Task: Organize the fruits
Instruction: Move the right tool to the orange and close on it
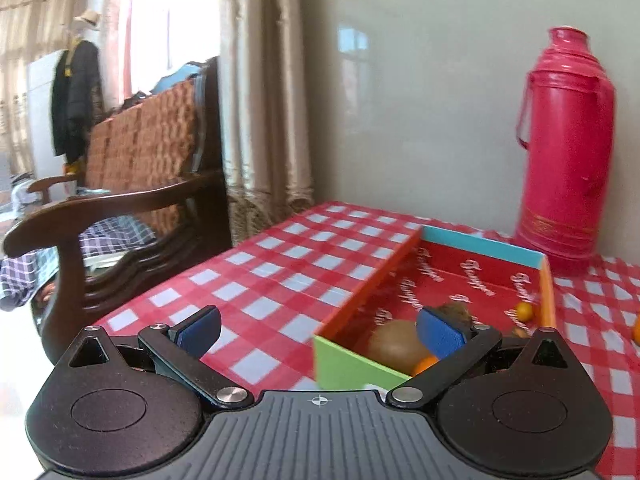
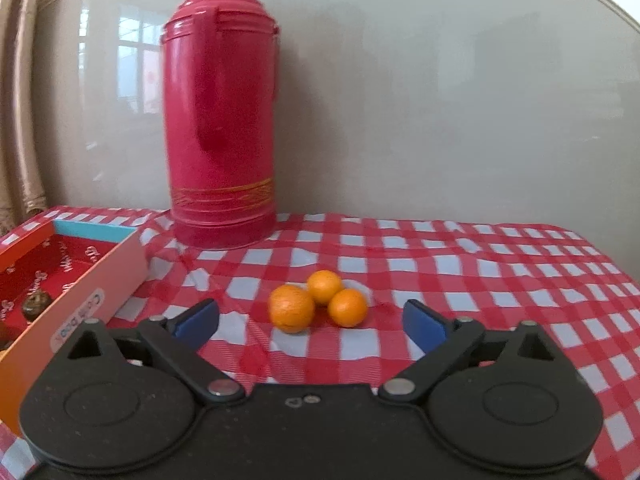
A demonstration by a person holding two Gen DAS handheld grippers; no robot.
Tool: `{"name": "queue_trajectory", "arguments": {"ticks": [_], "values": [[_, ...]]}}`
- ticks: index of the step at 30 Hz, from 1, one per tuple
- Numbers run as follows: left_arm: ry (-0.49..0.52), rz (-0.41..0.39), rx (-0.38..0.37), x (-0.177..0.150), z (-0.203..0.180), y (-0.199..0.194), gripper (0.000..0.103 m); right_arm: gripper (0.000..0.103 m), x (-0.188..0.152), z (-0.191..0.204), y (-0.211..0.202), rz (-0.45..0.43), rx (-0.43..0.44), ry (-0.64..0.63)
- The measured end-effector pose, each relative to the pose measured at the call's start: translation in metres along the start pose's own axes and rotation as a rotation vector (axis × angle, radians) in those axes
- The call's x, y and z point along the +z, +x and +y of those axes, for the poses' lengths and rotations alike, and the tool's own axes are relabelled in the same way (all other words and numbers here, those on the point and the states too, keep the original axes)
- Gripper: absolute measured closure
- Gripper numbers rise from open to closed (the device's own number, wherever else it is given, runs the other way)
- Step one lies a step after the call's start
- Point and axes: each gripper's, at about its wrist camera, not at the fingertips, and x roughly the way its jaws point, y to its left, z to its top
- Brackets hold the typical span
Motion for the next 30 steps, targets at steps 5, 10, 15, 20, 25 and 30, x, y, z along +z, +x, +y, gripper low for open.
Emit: {"name": "queue_trajectory", "arguments": {"ticks": [5,10,15,20,25,30], "values": [[-0.086,0.045,0.049,0.001,0.021,0.013,0.000,0.035,0.001,0.009,0.016,0.054,0.049,-0.020],[-0.170,0.063,0.104,-0.001,0.043,0.021,0.000,0.044,0.003,0.020,0.028,0.083,0.051,-0.038],[-0.216,0.037,0.173,-0.002,0.061,0.022,0.000,0.052,0.005,0.022,0.043,0.130,0.049,-0.008],[-0.253,0.067,0.182,-0.005,0.072,0.030,0.000,0.052,0.008,0.018,0.059,0.162,0.022,0.015],[-0.250,0.076,0.169,-0.006,0.070,0.032,0.000,0.064,0.008,0.016,0.073,0.189,0.042,0.060],[-0.233,0.080,0.167,-0.005,0.064,0.032,0.000,0.075,0.005,0.014,0.076,0.204,0.067,0.086]]}}
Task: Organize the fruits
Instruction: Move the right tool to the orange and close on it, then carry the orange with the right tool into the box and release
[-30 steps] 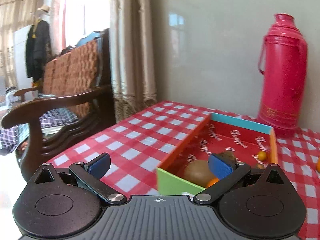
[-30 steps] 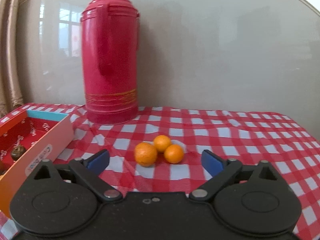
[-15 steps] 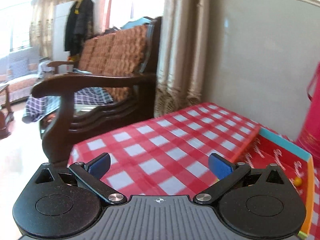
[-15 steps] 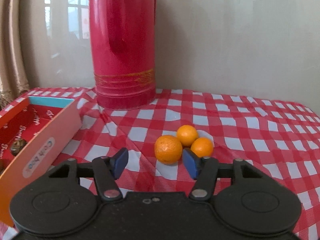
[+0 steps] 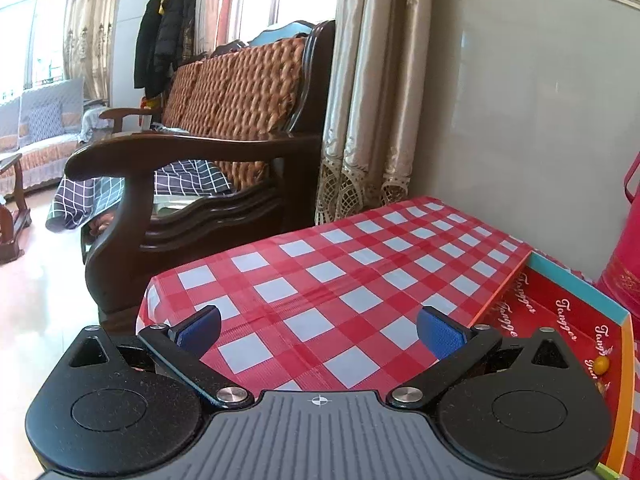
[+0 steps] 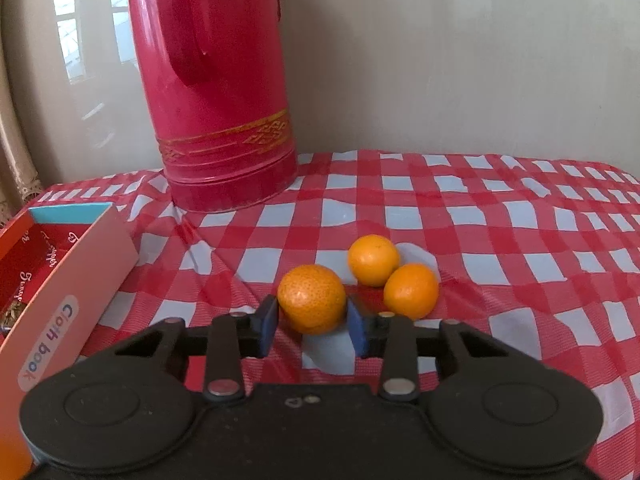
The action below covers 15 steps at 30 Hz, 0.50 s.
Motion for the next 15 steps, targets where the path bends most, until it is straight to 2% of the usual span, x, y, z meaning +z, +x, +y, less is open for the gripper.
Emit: {"name": "queue_trajectory", "arguments": {"ticks": [9,15], "values": [[-0.029,0.013,0.016,0.001,0.005,0.001,0.000,0.075,-0.001,0.012,-0.018,-0.070,0.055,-0.036],[-0.089,0.053,0.027,0.001,0.014,0.008,0.000,0.075,-0.002,0.032,-0.038,-0.123,0.174,-0.078]]}}
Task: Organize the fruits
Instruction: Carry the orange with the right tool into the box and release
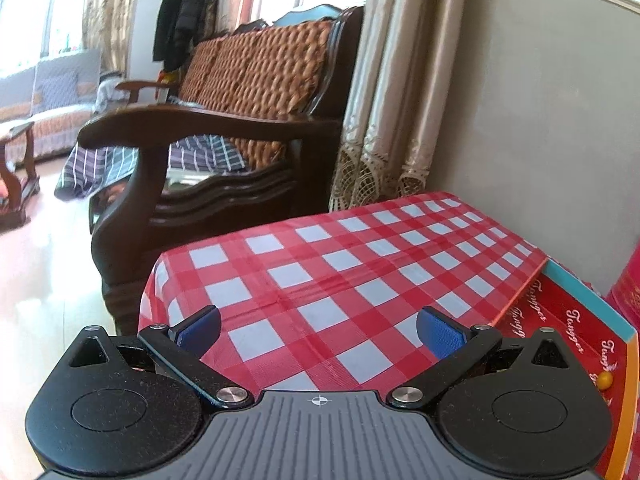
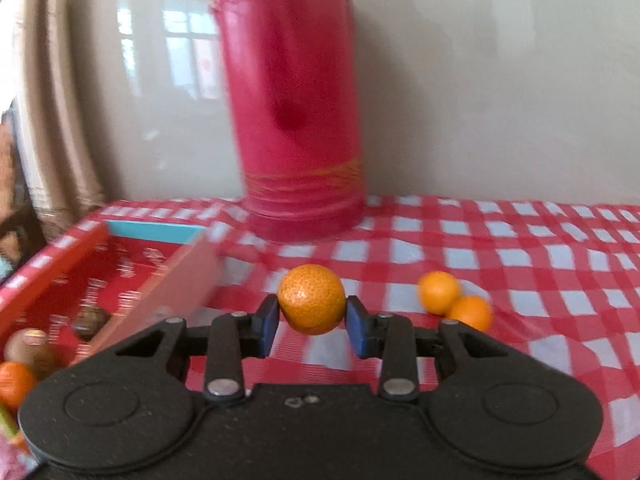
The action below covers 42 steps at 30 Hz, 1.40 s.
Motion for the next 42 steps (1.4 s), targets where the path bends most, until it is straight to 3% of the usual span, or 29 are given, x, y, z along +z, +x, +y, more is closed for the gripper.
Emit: {"name": "queue_trajectory", "arguments": {"ticks": [8,15,28,34,42], "values": [[-0.037,0.013,0.025,-0.001,0.008,0.005,0.000,0.075,0.000,0.051,-0.026,-0.088,0.238,-0.145],[-0.026,0.018,0.019,-0.002,0.004,0.005,0.000,0.075,-0.012,0.091,-0.030,-0.058,0.358,-0.304],[-0.014,0.017,0.013,-0.003,0.000,0.004,0.000,0.069,-0.020,0.104,-0.032,-0.044,0.342,-0.362],[0.005,0.018,-0.002,-0.005,-0.007,0.001,0.000,0.047,-0.019,0.101,-0.040,-0.078,0.302,-0.344],[0.083,-0.008,-0.078,-0.014,-0.038,-0.016,0.000,0.034,-0.015,0.074,-0.047,-0.095,0.166,-0.297]]}}
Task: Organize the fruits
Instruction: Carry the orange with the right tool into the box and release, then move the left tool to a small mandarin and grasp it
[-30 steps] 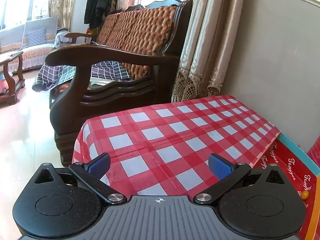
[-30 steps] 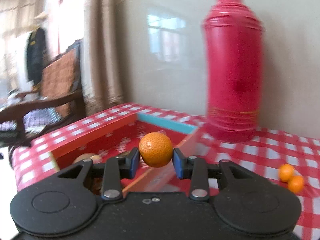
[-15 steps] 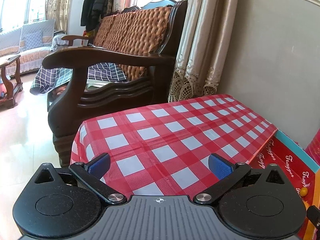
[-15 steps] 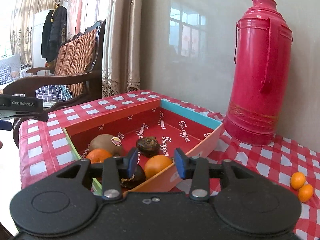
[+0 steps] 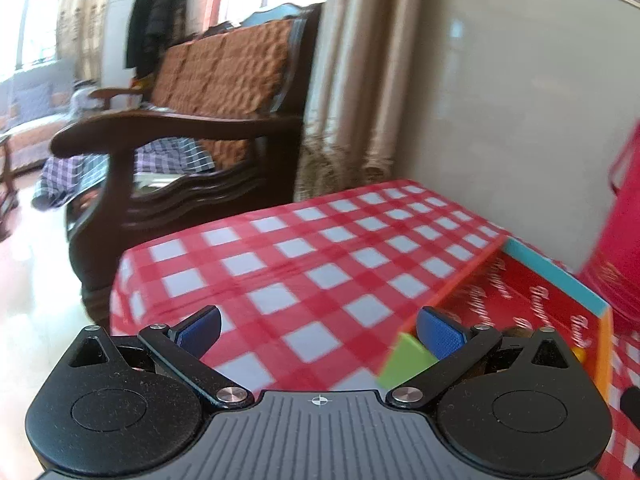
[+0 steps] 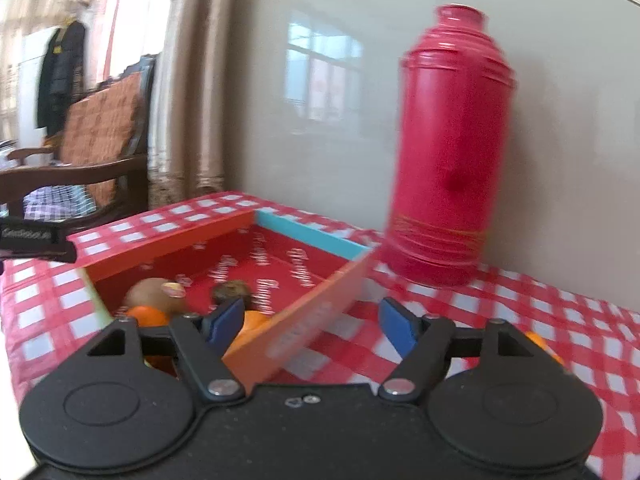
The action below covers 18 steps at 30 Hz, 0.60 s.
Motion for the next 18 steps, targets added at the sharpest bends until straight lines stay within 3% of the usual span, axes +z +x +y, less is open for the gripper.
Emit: {"name": "queue_trajectory", "arguments": {"ticks": [12,18], "values": [[0.210,-0.137,-0.237,-0.028,-0.087,-0.055,0.000,0.024,-0.020,-0.078,-0.028,0.026,-0.270,0.125],[0.308,-0.152,-0.342,-0.047,-0.132,-0.074,0.000,0.020,-0.034,-0.120,-0.052,0.015,-0.459,0.196]]}}
